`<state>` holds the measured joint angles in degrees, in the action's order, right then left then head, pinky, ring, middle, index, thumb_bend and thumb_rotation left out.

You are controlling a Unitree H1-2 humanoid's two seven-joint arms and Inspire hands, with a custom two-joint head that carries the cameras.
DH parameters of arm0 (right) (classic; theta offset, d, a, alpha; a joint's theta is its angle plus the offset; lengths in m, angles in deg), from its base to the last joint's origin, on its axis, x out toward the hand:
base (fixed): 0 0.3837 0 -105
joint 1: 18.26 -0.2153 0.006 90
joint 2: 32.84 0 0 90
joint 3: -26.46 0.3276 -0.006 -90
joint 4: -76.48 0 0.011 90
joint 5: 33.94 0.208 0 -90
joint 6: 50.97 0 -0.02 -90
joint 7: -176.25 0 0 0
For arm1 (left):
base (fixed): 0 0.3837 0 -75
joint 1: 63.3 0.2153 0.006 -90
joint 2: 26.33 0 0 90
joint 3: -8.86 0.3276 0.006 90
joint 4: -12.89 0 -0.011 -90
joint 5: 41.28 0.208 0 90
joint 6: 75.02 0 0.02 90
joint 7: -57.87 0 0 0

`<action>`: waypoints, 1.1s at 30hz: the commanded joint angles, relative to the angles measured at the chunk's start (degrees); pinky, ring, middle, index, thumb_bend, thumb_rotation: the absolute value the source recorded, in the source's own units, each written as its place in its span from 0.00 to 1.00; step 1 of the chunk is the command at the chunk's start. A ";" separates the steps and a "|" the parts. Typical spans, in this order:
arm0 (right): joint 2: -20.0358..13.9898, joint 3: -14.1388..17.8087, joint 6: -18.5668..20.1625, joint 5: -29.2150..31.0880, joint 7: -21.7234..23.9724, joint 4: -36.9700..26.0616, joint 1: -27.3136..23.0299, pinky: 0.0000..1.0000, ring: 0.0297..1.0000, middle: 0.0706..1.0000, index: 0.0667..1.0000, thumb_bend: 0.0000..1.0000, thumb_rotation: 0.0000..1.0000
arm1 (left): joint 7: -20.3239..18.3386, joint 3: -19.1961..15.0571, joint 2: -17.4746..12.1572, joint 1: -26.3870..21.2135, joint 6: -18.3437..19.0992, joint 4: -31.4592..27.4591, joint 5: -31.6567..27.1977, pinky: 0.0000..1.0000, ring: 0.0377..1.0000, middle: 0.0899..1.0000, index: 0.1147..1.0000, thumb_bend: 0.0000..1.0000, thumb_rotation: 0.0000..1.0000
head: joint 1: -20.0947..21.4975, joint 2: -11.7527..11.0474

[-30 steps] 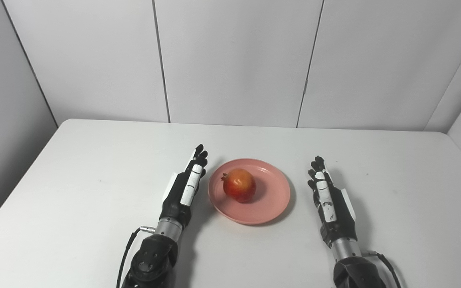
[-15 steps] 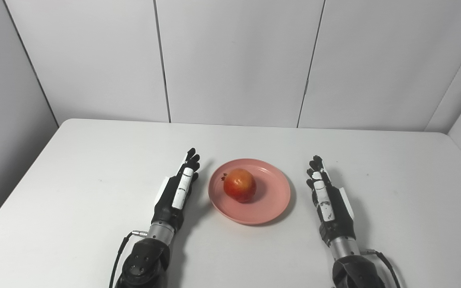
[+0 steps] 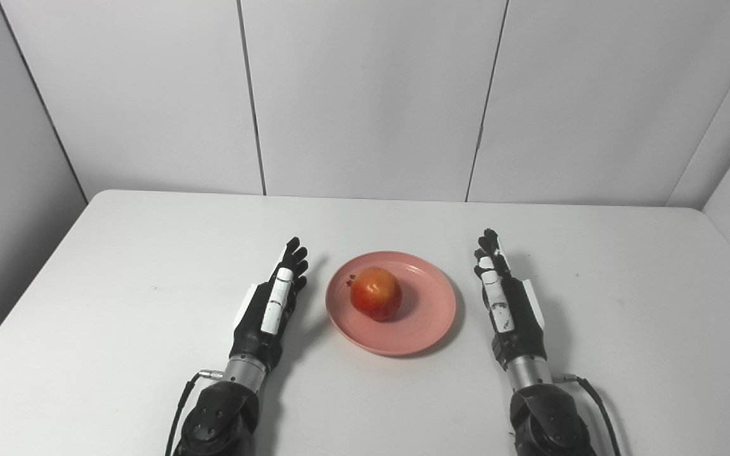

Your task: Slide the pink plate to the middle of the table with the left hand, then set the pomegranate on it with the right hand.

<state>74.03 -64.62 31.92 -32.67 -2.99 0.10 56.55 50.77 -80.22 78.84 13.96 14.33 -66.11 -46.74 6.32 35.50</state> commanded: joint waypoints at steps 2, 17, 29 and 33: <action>0.14 0.04 -0.59 0.41 0.27 -2.14 0.83 1.00 1.00 1.00 1.00 0.77 0.93 | -0.52 0.08 0.12 -0.19 -0.69 -1.53 -0.75 1.00 1.00 1.00 1.00 0.63 1.00 | 0.60 0.12; 0.12 -0.25 0.24 -0.60 -0.08 -3.93 2.37 1.00 1.00 1.00 1.00 0.77 0.92 | -0.42 0.10 -0.36 -1.55 -2.41 0.71 -0.18 1.00 1.00 1.00 1.00 0.66 1.00 | 1.01 0.01; -0.88 0.58 2.10 2.33 1.21 -4.03 1.65 1.00 1.00 1.00 1.00 0.76 0.90 | 0.22 0.44 -0.40 -1.62 -4.26 1.53 1.35 1.00 1.00 1.00 1.00 0.66 1.00 | 0.28 -0.17; -1.20 0.68 1.50 2.25 1.24 -3.41 1.40 1.00 1.00 1.00 1.00 0.75 0.90 | 0.59 0.47 -0.38 -1.68 -4.88 1.97 2.05 1.00 1.00 1.00 1.00 0.67 1.00 | 0.25 -0.18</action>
<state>73.28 -64.37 33.86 -30.66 -2.06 -3.45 59.28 50.93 -79.74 78.81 13.30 11.64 -64.81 -45.02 6.59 35.33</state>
